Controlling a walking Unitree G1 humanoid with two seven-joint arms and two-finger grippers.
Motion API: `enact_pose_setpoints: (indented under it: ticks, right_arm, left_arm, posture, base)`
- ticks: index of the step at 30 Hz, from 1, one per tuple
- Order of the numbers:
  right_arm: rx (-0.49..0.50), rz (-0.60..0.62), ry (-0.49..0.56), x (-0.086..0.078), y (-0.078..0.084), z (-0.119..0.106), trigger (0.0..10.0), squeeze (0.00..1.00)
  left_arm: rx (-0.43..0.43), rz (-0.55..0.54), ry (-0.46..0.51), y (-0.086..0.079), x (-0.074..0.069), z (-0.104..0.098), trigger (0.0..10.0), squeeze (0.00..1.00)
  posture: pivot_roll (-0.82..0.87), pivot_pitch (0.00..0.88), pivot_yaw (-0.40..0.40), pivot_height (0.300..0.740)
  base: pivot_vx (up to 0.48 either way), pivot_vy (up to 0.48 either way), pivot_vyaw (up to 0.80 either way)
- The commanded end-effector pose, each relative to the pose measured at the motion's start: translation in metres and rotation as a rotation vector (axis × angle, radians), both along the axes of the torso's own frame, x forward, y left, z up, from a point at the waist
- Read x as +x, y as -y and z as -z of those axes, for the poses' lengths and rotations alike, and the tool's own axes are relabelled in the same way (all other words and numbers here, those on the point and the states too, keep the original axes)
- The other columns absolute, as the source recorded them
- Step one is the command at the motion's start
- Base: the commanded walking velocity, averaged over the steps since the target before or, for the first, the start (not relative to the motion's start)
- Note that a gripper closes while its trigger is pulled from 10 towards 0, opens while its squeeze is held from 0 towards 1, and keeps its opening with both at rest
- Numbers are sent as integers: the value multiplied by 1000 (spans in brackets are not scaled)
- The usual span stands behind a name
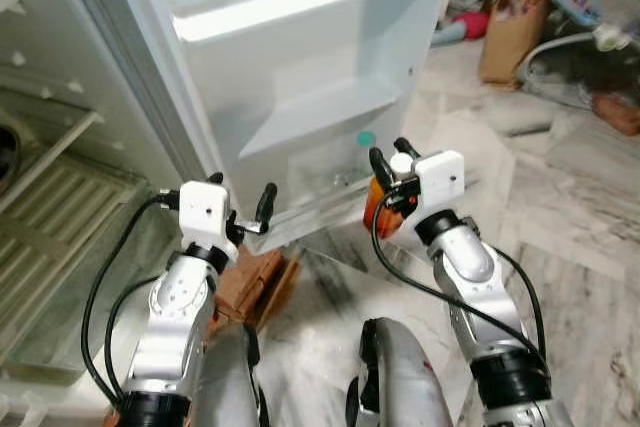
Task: Restocking fridge
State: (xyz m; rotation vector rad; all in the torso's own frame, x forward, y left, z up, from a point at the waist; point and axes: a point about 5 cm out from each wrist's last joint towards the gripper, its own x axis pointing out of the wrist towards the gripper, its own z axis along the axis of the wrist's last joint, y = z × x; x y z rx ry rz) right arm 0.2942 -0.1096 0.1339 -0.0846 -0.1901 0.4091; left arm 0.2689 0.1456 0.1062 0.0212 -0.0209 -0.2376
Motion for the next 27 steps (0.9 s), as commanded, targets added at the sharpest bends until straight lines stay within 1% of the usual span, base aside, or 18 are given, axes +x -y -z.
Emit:
enact_pose_setpoints:
  ticks: [1, 15, 21, 27]
  right_arm:
    - [9, -34, 45, -2, -6, -10, 10000, 0]
    - [1, -21, 36, -1, -5, -8, 10000, 0]
    - [-1, -45, 41, -1, -7, -9, 10000, 0]
    - [-5, -54, 46, -2, -8, -9, 10000, 0]
  left_arm:
    - [-4, -4, -5, -1, 0, 0, 10000, 0]
    - [-13, -12, 0, -2, 1, 0, 10000, 0]
    - [-7, -26, 1, -2, 2, 0, 10000, 0]
    - [7, -52, -4, -12, -4, 2, 10000, 0]
  posture:
    - [-36, 103, 8, 618]
    - [-38, 103, 3, 618]
    - [-38, 102, 2, 618]
    - [-35, 103, 2, 618]
  base:
    - [270, 0, 0]
    - [269, 0, 0]
    - [214, 0, 0]
    - [0, 0, 523]
